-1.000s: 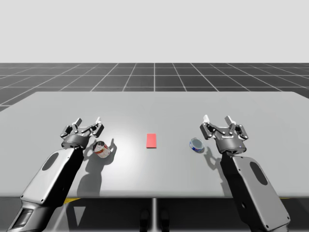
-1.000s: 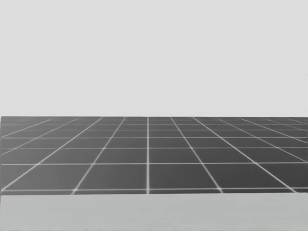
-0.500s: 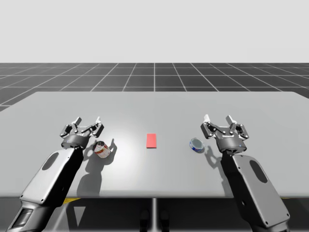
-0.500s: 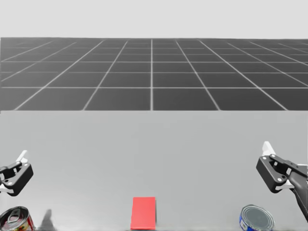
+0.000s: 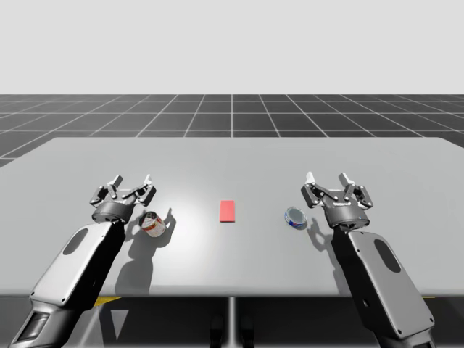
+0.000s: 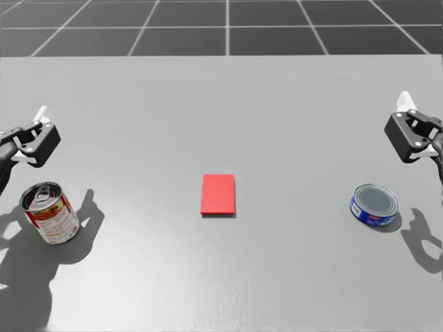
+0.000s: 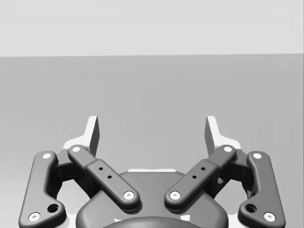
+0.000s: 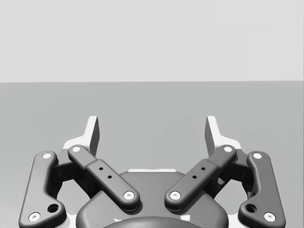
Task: Look at the card. If it is red, pick the object on the left. If it is green, pick the object on the right.
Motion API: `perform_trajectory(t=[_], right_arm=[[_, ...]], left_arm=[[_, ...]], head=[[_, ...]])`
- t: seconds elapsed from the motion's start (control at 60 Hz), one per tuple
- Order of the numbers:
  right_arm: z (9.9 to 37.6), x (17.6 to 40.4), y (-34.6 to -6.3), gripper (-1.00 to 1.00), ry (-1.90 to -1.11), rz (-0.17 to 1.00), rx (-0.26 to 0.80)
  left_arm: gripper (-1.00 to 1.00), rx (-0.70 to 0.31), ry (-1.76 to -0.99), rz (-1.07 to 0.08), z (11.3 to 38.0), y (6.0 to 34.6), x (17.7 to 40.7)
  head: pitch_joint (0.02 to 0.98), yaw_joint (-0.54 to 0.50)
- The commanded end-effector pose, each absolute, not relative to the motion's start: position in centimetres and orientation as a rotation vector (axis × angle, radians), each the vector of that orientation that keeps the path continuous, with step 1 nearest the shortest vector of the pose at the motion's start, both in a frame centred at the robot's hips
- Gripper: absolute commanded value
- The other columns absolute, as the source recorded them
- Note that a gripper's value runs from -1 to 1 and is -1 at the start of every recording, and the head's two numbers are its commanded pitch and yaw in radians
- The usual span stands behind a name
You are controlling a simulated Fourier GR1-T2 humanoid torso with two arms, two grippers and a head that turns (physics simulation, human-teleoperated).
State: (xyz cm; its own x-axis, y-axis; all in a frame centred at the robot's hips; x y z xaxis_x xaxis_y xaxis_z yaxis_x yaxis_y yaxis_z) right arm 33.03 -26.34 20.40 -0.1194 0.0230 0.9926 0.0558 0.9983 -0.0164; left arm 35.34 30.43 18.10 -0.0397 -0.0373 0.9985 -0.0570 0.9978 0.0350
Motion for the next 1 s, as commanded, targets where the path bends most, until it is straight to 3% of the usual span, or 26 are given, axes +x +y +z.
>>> perform_trajectory(t=[0.017, 0.45, 1.0], right_arm=[[20.34, 33.07, -26.32, -1.0, -1.688, -0.026, -0.061], [20.29, 33.04, -26.23, -1.0, -1.685, -0.022, -0.064], [19.66, 33.19, -25.74, -1.0, -1.667, -0.007, -0.058]], left_arm=[[-1.0, 0.071, -1.613, 0.013, 18.15, 30.41, 35.39], [-1.0, 0.072, -1.615, 0.016, 18.3, 30.36, 35.29], [-1.0, 0.071, -1.62, 0.022, 18.39, 30.32, 35.24]], head=[[0.804, 0.03], [0.816, 0.06], [0.856, 0.43]])
